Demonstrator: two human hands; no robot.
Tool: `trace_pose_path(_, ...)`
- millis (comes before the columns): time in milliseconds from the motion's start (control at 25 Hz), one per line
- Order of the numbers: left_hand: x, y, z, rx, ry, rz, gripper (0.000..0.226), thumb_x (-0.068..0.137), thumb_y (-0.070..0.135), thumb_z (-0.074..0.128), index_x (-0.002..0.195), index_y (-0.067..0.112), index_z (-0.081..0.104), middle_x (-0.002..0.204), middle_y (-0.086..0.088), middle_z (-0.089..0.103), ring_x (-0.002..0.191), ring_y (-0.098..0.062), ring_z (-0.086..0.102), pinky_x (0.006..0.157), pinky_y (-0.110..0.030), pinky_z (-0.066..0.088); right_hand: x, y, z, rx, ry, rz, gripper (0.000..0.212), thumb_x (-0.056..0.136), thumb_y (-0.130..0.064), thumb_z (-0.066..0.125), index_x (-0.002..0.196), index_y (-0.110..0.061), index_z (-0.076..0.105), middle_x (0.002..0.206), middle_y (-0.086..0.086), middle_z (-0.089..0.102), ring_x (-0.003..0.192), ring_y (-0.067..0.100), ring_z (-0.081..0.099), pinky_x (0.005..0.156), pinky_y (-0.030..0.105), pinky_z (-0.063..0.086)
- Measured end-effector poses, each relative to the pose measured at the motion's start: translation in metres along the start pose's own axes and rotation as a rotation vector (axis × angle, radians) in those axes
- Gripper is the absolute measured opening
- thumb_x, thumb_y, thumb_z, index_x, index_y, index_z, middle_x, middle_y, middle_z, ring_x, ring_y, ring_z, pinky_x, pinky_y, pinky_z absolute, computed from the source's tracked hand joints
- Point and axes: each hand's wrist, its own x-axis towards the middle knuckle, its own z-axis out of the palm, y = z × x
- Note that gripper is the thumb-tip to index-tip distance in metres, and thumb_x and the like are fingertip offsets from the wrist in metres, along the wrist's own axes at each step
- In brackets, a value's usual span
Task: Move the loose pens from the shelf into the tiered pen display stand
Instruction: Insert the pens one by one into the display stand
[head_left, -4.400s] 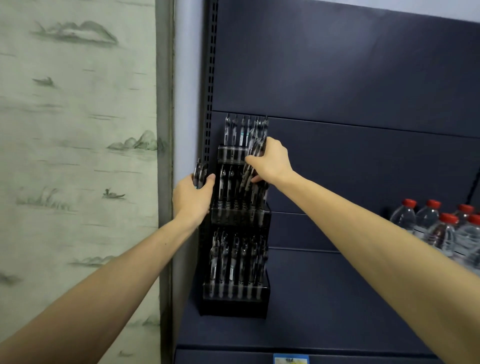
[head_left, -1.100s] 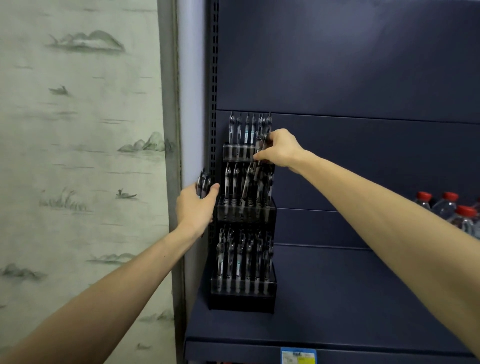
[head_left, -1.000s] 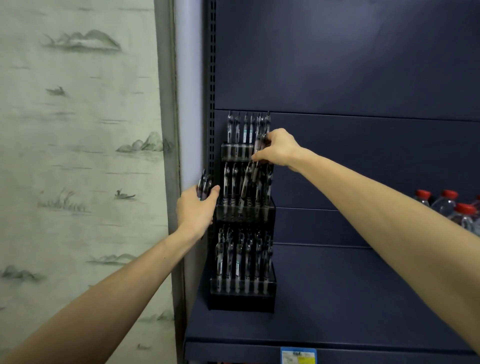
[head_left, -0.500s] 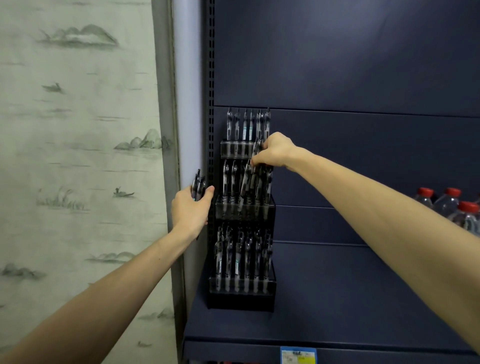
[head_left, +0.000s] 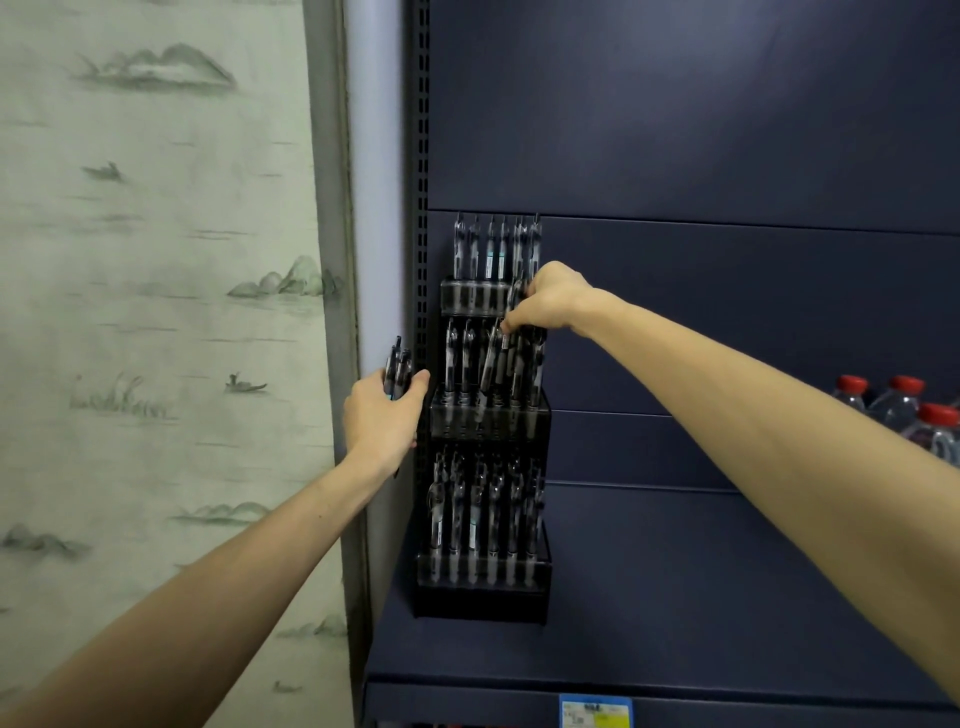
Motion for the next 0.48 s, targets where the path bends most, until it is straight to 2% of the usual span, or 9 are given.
trace_pose_path(40,-0.0002,0.0004,0.0002,0.000,0.000,0.005,0.039,0.096,0.032,0.070,0.064,0.020,0.051,0.060,-0.008,0.056,0.047,-0.022,0.052,0.042,-0.026,0.046,-0.0006,-0.0013,0.0009,0.001,-0.005,0.004,0.049,0.076,-0.033,0.089,0.070,-0.014,0.045,0.082,0.000,0.053,0.076,0.019,0.054,0.075,0.033,0.047)
trace_pose_path(80,-0.0002,0.0000,0.0003,0.004,0.000,0.009,0.039,0.096,0.032,0.070,0.064,0.020,0.051,0.060,-0.007,0.056,0.047,-0.022,0.052,0.042,-0.025,0.046,-0.0014,-0.0027,0.0019,-0.003,-0.003,0.004,0.049,0.077,-0.033,0.089,0.069,-0.015,0.043,0.075,-0.001,0.048,0.072,0.019,0.051,0.073,0.034,0.047)
trace_pose_path(240,0.0017,-0.0043,-0.0008,0.016,0.004,0.008,0.041,0.095,0.035,0.070,0.064,0.018,0.049,0.059,-0.009,0.056,0.047,-0.024,0.052,0.044,-0.028,0.047,-0.0006,-0.0027,0.0037,-0.049,0.031,-0.016,0.040,0.078,-0.035,0.088,0.085,-0.011,0.056,0.100,0.002,0.062,0.095,0.025,0.063,0.078,0.036,0.055)
trace_pose_path(360,0.0018,-0.0056,-0.0013,0.019,0.003,0.010,0.040,0.095,0.034,0.070,0.064,0.018,0.050,0.057,-0.009,0.056,0.045,-0.023,0.052,0.046,-0.031,0.048,-0.0013,-0.0025,0.0055,-0.066,0.019,-0.018,0.046,0.078,-0.035,0.088,0.106,-0.007,0.065,0.108,0.001,0.059,0.104,0.026,0.064,0.087,0.039,0.057)
trace_pose_path(400,0.0017,-0.0061,-0.0013,0.022,0.002,0.006,0.040,0.095,0.034,0.070,0.065,0.017,0.050,0.057,-0.009,0.055,0.044,-0.023,0.052,0.046,-0.032,0.049,-0.0014,-0.0028,0.0055,-0.075,0.006,-0.015,0.046,0.079,-0.035,0.088,0.108,-0.007,0.065,0.105,0.001,0.059,0.102,0.027,0.064,0.084,0.039,0.058)
trace_pose_path(480,0.0015,-0.0076,-0.0010,0.019,0.001,-0.001,0.040,0.094,0.034,0.071,0.066,0.016,0.050,0.058,-0.009,0.055,0.045,-0.023,0.052,0.045,-0.031,0.049,-0.0015,-0.0039,0.0047,-0.112,-0.005,-0.013,0.038,0.079,-0.036,0.087,0.091,-0.011,0.061,0.095,0.002,0.060,0.090,0.026,0.062,0.070,0.035,0.054)
